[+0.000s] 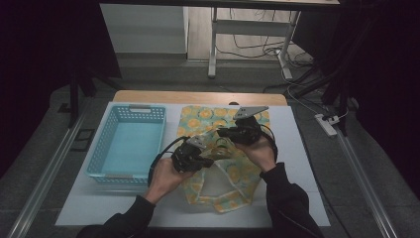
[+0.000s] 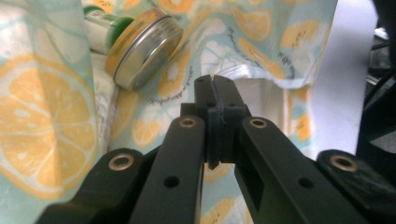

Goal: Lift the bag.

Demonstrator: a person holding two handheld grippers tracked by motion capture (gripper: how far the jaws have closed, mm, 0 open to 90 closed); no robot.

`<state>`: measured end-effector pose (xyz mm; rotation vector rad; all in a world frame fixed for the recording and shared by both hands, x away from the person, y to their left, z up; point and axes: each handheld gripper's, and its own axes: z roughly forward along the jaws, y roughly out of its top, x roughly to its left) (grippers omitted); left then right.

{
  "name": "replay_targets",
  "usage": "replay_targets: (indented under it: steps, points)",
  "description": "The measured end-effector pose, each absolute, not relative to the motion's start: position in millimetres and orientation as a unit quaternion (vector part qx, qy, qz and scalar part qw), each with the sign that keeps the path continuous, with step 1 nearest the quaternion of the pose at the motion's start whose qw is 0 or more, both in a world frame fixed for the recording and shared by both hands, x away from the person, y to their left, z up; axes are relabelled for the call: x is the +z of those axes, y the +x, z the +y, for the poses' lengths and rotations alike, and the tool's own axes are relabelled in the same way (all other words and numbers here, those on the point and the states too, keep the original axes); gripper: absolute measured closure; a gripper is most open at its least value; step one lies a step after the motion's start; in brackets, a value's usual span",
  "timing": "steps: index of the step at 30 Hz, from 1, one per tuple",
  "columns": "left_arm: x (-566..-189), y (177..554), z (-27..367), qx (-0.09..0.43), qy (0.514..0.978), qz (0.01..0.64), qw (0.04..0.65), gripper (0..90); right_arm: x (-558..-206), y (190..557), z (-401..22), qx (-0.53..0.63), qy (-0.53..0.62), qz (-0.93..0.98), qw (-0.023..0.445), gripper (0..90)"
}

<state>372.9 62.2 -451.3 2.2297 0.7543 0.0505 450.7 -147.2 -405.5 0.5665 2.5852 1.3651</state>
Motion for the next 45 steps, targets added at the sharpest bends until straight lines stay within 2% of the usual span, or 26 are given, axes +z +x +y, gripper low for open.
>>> replay_targets:
  steps: [20, 45]
  points:
    - [-392.9, 398.3, 87.6, -0.012, 0.854, 0.293, 0.431, 90.0, -378.6, 448.7, -137.1, 0.448, 0.174, 0.874, 0.077, 90.0]
    - [-318.9, 425.4, 112.5, 0.01, 0.83, 0.292, 0.474, 90.0, -327.2, 456.4, -134.0, 0.459, 0.17, 0.868, 0.079, 90.0]
